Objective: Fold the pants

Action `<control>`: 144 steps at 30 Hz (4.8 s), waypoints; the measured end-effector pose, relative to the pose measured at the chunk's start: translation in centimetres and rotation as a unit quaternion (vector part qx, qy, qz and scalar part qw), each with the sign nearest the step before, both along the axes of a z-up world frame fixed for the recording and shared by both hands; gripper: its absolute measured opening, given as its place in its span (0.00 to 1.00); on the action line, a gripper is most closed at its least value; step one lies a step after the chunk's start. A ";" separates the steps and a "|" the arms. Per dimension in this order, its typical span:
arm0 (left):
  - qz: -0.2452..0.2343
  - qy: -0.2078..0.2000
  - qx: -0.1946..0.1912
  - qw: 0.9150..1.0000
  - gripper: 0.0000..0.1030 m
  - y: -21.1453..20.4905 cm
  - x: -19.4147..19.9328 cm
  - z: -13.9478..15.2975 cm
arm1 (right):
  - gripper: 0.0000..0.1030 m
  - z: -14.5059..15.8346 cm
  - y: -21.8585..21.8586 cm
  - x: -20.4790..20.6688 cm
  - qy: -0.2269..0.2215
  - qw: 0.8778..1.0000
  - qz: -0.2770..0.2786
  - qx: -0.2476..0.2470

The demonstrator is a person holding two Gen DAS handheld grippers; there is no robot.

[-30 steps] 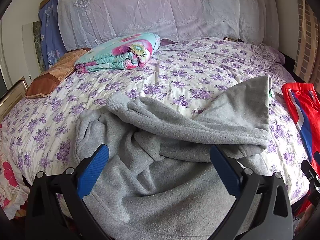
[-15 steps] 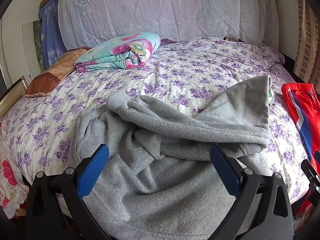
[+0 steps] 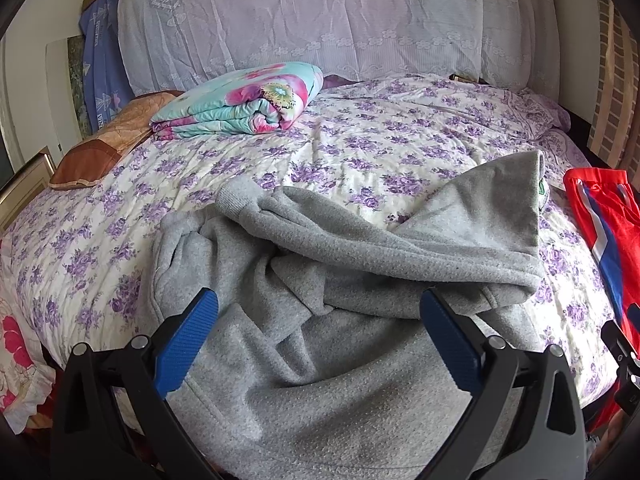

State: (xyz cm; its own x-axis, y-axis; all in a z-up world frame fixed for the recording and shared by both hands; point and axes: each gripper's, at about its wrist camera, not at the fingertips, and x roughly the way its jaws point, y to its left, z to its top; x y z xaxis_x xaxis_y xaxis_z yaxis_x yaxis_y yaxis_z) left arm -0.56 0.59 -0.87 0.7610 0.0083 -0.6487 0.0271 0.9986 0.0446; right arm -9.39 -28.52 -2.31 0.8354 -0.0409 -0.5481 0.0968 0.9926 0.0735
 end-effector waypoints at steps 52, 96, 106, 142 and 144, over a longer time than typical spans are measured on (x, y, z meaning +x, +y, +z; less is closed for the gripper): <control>-0.250 0.016 0.275 0.928 0.95 -1.2 6.7 -2.9 | 0.97 -1.5 0.5 1.9 0.039 0.999 0.013 -0.001; 0.072 0.183 0.092 0.976 0.34 10.4 39.7 1.3 | 0.70 4.6 -15.4 43.0 0.272 0.962 -0.033 -0.001; 0.096 0.177 0.059 0.978 0.78 14.8 37.1 1.7 | 0.72 -0.2 -12.1 36.5 0.223 0.974 -0.031 -0.040; 0.093 0.147 -0.251 0.952 0.12 19.4 17.7 -5.5 | 0.09 -1.8 2.8 19.7 0.187 0.955 0.184 0.140; 0.106 0.105 -0.228 0.962 0.10 19.9 16.1 -3.0 | 0.09 2.5 -0.3 17.3 0.110 0.973 0.141 0.142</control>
State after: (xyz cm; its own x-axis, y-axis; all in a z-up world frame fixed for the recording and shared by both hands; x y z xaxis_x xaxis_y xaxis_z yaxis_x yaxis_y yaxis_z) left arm 15.55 20.48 -3.85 0.6254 -0.1736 -0.7608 -0.2190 0.8967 -0.3846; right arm 7.92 -28.84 0.20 0.6517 0.3533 -0.6712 -0.1328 0.9244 0.3576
